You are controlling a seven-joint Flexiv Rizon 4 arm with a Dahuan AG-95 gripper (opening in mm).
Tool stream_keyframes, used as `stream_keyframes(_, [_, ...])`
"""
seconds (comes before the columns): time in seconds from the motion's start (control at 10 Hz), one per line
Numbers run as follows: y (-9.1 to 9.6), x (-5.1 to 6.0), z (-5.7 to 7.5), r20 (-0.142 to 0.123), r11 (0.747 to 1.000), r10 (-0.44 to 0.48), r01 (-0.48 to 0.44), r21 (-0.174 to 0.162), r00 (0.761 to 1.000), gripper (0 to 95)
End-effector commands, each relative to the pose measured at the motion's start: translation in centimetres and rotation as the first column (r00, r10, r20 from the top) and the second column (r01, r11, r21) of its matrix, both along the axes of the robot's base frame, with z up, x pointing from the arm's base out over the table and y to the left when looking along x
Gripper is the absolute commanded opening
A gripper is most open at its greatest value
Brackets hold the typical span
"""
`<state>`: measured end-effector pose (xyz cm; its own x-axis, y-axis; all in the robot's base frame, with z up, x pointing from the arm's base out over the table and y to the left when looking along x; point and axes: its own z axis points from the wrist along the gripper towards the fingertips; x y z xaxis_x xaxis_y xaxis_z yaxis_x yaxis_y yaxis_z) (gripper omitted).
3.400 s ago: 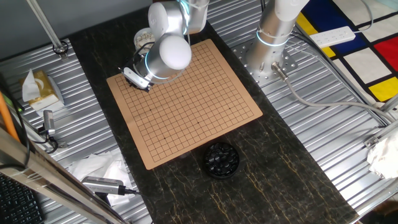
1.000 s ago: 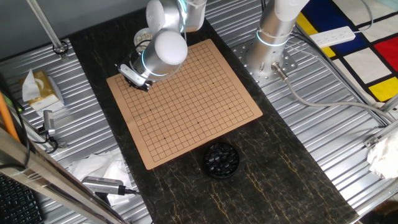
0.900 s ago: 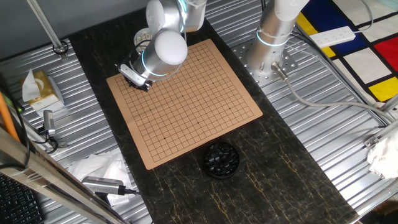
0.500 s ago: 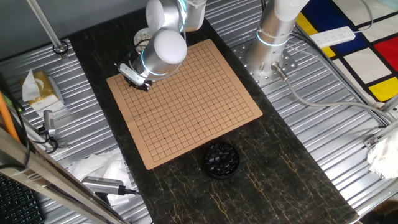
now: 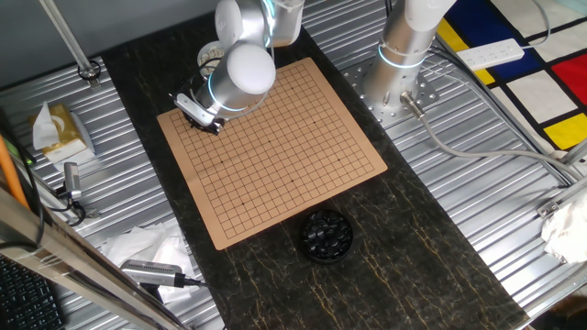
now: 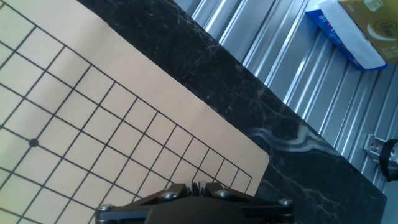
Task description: Play the first move as black on the 3-4 point in the upper right corner of the Go board
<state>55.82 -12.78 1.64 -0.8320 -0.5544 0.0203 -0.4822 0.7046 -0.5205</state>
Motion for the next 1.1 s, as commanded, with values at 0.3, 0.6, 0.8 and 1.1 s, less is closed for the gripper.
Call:
stream_keyframes(0.3, [0.01,0.0,-0.01,0.0,1.0,0.006,-0.006,-0.002,1.0,0.0])
stream_keyframes(0.6, [0.0,0.01,-0.02,-0.001,1.0,0.01,-0.01,-0.003,1.0,0.0])
stream_keyframes(0.8, [-0.01,0.01,-0.03,-0.001,1.0,0.011,-0.011,-0.002,1.0,0.0])
stream_keyframes(1.1, [-0.02,0.02,-0.04,-0.003,1.0,0.013,-0.013,0.0,1.0,0.0])
